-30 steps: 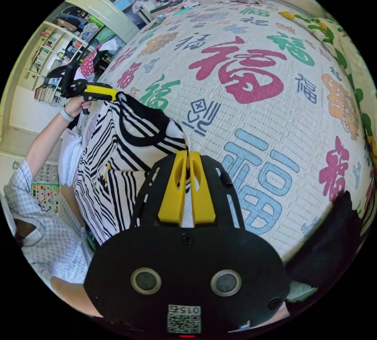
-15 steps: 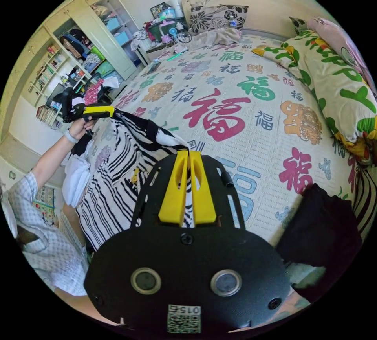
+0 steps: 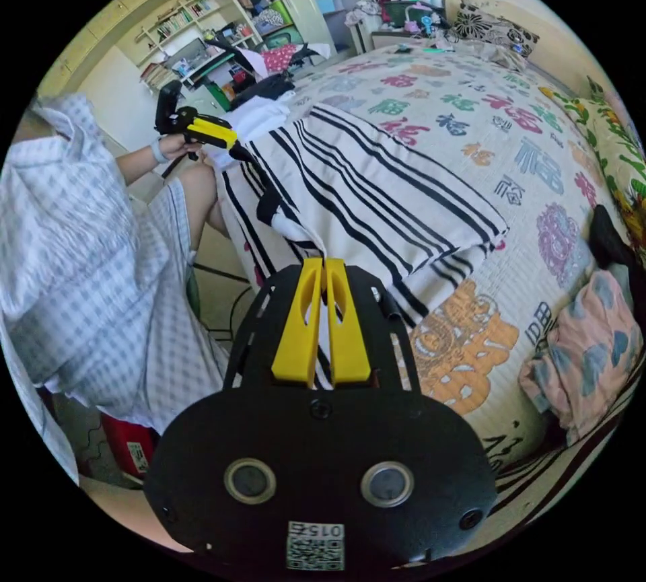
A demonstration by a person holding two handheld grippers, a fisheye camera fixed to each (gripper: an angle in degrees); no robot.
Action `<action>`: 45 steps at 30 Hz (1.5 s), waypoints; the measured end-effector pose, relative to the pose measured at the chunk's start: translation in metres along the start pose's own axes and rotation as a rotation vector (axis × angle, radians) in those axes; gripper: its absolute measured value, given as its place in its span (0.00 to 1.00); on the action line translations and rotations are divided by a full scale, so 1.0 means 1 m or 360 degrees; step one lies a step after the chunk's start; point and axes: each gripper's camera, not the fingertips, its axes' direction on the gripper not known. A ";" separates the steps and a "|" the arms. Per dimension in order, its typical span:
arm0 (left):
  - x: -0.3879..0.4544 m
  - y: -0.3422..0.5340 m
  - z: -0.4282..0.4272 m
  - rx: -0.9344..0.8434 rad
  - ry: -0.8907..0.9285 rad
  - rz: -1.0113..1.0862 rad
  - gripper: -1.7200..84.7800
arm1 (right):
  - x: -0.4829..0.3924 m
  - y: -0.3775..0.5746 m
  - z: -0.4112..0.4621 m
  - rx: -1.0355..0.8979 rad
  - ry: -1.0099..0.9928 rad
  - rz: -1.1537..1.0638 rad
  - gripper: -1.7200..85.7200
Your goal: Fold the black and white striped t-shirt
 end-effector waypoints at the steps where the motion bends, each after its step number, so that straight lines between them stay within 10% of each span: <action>1: 0.014 0.014 0.007 -0.0049 0.0017 -0.0012 0.02 | -0.018 0.015 0.013 -0.0070 0.0048 0.0008 0.02; 8: 0.061 0.044 0.034 -0.0418 -0.0205 -0.0113 0.02 | -0.071 0.052 0.064 -0.0436 0.0239 0.0056 0.05; 17: 0.073 0.032 0.008 0.0029 0.0014 -0.0413 0.05 | -0.113 0.071 0.033 0.0049 0.0234 0.0364 0.02; 23: 0.074 0.033 0.079 -0.0455 -0.0185 -0.0662 0.11 | -0.130 0.057 0.090 -0.0167 0.0112 0.0427 0.05; 31: 0.060 0.073 0.082 -0.0288 0.0031 -0.0986 0.09 | -0.162 0.080 0.122 -0.0267 0.0188 0.0364 0.09; 45: 0.072 0.064 0.070 -0.0424 -0.0139 -0.0559 0.03 | -0.168 0.099 0.104 -0.0234 0.0233 0.0423 0.05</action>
